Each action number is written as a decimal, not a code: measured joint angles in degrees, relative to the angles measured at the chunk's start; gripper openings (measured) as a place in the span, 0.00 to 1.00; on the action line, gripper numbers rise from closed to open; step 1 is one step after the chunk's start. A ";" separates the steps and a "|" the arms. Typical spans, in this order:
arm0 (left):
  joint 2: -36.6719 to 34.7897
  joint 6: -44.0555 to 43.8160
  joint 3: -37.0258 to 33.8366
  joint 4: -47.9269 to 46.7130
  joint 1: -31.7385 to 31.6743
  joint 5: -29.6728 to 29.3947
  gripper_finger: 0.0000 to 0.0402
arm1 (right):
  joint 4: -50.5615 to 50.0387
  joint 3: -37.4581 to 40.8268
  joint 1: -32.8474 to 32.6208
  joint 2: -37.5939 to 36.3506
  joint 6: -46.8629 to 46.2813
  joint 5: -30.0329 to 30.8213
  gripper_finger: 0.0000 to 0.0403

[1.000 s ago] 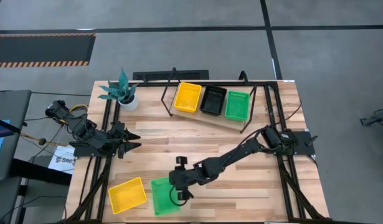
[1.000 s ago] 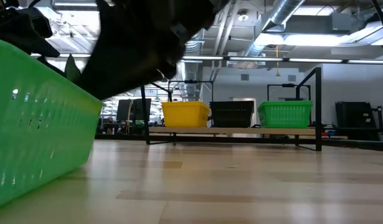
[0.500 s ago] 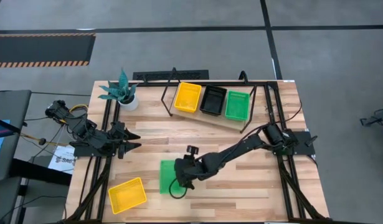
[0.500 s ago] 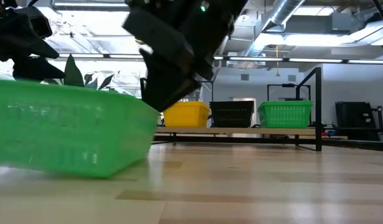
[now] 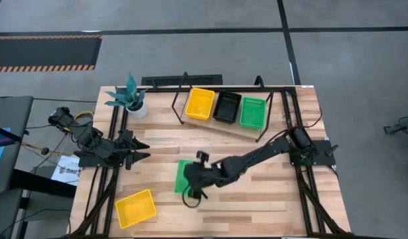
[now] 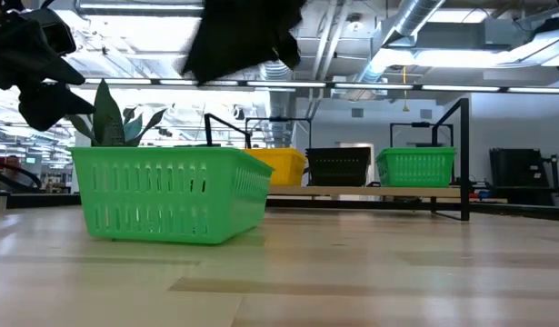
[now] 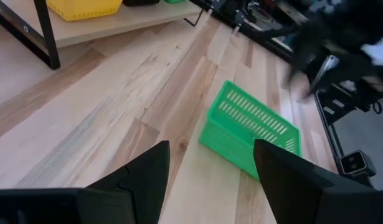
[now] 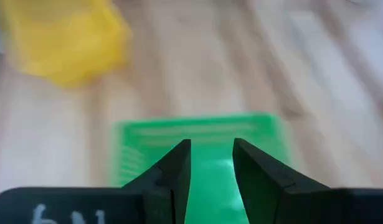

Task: Stack baskets on shelf by color
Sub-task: Stack the green bin on top of the green bin on the shelf

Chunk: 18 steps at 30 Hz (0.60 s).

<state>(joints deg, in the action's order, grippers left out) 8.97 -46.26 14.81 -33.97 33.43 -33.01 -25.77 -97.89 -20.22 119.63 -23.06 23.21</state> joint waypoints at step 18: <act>0.02 -0.02 -0.02 -0.03 0.00 1.24 0.55 | 7.53 0.00 -6.41 6.30 -2.57 -2.41 0.35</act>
<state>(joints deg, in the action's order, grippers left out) 8.99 -46.28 14.79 -34.00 33.43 -31.77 -18.24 -97.89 -26.63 125.93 -25.63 20.80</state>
